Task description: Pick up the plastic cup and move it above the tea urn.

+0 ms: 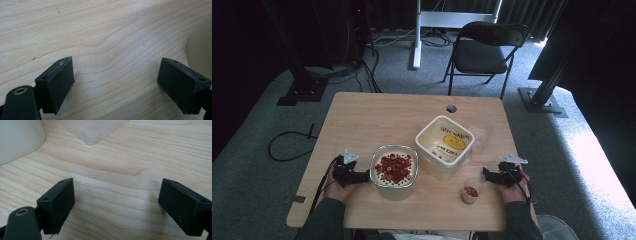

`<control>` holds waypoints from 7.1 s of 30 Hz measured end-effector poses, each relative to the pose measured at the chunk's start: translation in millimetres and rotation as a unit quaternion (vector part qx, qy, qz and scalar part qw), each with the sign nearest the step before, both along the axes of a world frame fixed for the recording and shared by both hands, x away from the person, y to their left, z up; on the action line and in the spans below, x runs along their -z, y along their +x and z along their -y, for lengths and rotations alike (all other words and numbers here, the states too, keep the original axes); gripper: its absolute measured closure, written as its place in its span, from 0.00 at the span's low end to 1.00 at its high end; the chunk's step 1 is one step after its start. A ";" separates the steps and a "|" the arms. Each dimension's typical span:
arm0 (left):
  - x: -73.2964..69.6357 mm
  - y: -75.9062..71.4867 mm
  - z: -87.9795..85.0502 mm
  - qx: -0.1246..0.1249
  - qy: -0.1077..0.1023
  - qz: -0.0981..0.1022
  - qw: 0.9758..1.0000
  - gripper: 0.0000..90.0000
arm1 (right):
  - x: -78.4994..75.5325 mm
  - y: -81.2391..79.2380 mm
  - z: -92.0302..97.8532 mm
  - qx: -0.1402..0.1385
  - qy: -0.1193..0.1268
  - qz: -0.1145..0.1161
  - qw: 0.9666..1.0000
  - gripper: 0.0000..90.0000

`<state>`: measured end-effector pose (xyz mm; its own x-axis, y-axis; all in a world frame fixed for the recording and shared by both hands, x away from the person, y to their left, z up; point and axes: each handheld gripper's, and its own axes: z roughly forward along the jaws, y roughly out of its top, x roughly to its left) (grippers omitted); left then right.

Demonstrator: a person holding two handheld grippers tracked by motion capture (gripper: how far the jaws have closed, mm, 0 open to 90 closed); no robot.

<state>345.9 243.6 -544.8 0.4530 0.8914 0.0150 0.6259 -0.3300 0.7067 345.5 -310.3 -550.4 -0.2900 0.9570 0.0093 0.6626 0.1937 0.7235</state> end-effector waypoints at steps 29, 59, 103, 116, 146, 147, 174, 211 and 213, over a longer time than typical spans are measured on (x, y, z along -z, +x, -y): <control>-1.9 -4.3 -7.1 -0.002 -0.002 0.003 1.000 0.28 | -24.6 -16.7 -9.5 -0.045 0.020 0.039 0.998 0.53; -1.6 -5.6 -6.9 -0.001 -0.004 0.007 1.000 0.32 | -68.4 23.1 -12.6 -0.020 0.009 0.086 0.996 0.49; -1.6 -5.1 -6.9 -0.002 -0.004 0.007 1.000 0.32 | -44.6 52.8 21.6 0.094 0.014 0.009 0.995 0.88; -1.4 -5.1 -6.9 -0.003 -0.005 0.007 1.000 0.32 | -59.0 43.8 42.5 0.112 0.048 0.041 0.992 0.94; -1.3 -5.2 -6.9 -0.003 -0.005 0.008 1.000 0.32 | -139.5 15.1 51.6 0.075 0.054 0.116 0.989 0.96; -1.3 -5.2 -6.9 -0.003 -0.005 0.008 1.000 0.32 | -141.9 14.4 51.8 0.073 0.054 0.119 0.989 0.96; -1.2 -5.3 -6.8 -0.004 -0.006 0.008 1.000 0.31 | -188.0 -2.3 43.6 0.017 0.085 0.153 0.984 0.96; -1.4 -5.3 -7.0 -0.003 -0.005 0.007 1.000 0.31 | -206.6 -9.2 -0.5 -0.105 0.148 0.146 0.973 0.96; -1.4 -5.3 -7.0 -0.003 -0.005 0.007 1.000 0.31 | -207.6 -8.8 -3.3 -0.115 0.156 0.142 0.971 0.96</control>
<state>340.6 250.6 -543.4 0.4478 0.8940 0.0126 0.6177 -0.3196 0.7186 336.8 -307.0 -342.8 -0.5284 0.8304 0.1766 0.3928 0.0547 0.9180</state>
